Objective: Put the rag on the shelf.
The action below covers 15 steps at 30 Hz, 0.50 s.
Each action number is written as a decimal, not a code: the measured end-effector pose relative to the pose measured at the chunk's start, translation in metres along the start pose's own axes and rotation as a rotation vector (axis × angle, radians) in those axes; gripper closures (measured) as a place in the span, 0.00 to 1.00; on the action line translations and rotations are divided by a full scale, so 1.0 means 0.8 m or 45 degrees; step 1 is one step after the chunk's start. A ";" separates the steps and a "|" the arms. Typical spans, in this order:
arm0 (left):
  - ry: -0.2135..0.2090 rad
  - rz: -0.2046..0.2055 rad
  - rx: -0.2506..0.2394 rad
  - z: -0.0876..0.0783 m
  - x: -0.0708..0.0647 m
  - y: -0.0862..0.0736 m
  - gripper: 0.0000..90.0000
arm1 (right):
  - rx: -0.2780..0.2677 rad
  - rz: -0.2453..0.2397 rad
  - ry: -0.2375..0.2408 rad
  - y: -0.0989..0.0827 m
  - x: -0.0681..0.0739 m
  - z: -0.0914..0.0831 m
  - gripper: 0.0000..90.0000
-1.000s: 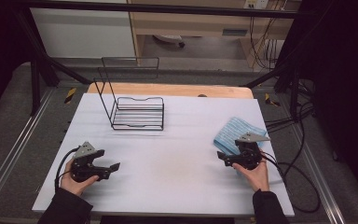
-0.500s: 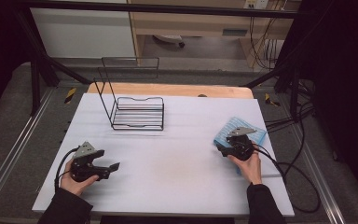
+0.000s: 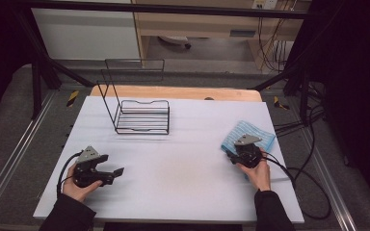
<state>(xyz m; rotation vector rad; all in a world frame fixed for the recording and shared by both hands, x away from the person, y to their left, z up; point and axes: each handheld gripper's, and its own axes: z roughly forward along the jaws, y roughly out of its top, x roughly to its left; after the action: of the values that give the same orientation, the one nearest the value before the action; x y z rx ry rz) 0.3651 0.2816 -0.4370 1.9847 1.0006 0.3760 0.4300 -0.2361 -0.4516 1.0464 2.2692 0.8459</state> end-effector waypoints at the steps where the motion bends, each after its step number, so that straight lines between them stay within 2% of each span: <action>1: 0.001 0.002 0.000 0.000 0.000 0.000 0.14 | 0.004 -0.009 -0.003 0.000 0.000 -0.001 0.60; 10: 0.000 0.006 0.008 0.001 0.000 0.000 0.15 | 0.020 -0.073 -0.060 0.000 -0.003 -0.001 0.81; 15: 0.002 0.001 0.009 0.002 0.000 0.000 0.15 | 0.018 -0.068 -0.061 0.000 -0.005 0.000 0.88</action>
<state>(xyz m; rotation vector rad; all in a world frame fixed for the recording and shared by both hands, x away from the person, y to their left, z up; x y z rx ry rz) 0.3661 0.2806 -0.4378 1.9916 1.0029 0.3751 0.4325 -0.2395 -0.4504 0.9968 2.2559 0.7756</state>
